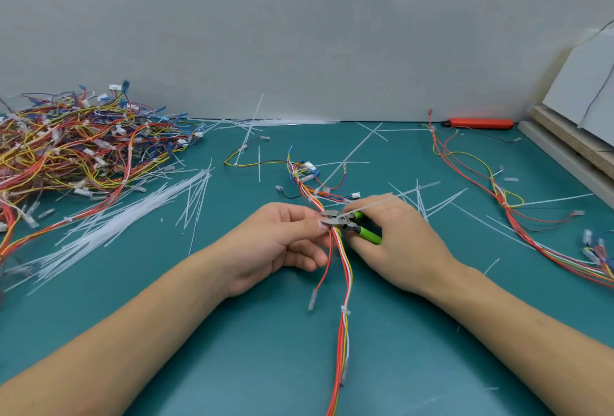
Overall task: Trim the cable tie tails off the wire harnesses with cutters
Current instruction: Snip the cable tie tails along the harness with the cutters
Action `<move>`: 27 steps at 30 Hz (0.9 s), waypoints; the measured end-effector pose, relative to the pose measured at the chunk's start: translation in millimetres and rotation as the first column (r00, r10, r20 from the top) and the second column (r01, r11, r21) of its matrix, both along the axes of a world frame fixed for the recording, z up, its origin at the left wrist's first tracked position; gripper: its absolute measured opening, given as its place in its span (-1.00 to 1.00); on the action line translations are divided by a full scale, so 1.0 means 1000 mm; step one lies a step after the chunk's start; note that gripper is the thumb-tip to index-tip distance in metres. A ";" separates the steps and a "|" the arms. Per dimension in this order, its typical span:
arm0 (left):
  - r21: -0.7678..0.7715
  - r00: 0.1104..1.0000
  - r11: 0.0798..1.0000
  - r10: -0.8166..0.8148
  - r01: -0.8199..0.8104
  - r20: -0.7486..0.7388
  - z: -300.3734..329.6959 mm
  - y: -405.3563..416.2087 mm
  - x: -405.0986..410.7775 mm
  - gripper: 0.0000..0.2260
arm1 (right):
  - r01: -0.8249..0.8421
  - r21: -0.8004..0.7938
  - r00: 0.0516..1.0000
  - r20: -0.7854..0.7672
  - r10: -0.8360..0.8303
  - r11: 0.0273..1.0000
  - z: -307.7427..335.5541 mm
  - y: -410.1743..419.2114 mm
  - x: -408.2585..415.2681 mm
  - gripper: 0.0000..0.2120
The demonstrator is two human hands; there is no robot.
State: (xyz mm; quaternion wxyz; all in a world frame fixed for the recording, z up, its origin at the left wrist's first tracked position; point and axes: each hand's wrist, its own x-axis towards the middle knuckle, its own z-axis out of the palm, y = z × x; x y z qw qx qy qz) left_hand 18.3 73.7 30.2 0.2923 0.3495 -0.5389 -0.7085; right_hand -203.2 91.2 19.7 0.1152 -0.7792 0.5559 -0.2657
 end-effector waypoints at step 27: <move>0.003 1.000 1.000 -0.008 0.008 -0.011 0.001 0.001 0.000 -0.88 | -0.007 -0.019 1.000 0.030 0.008 1.000 -0.001 0.000 0.001 -0.84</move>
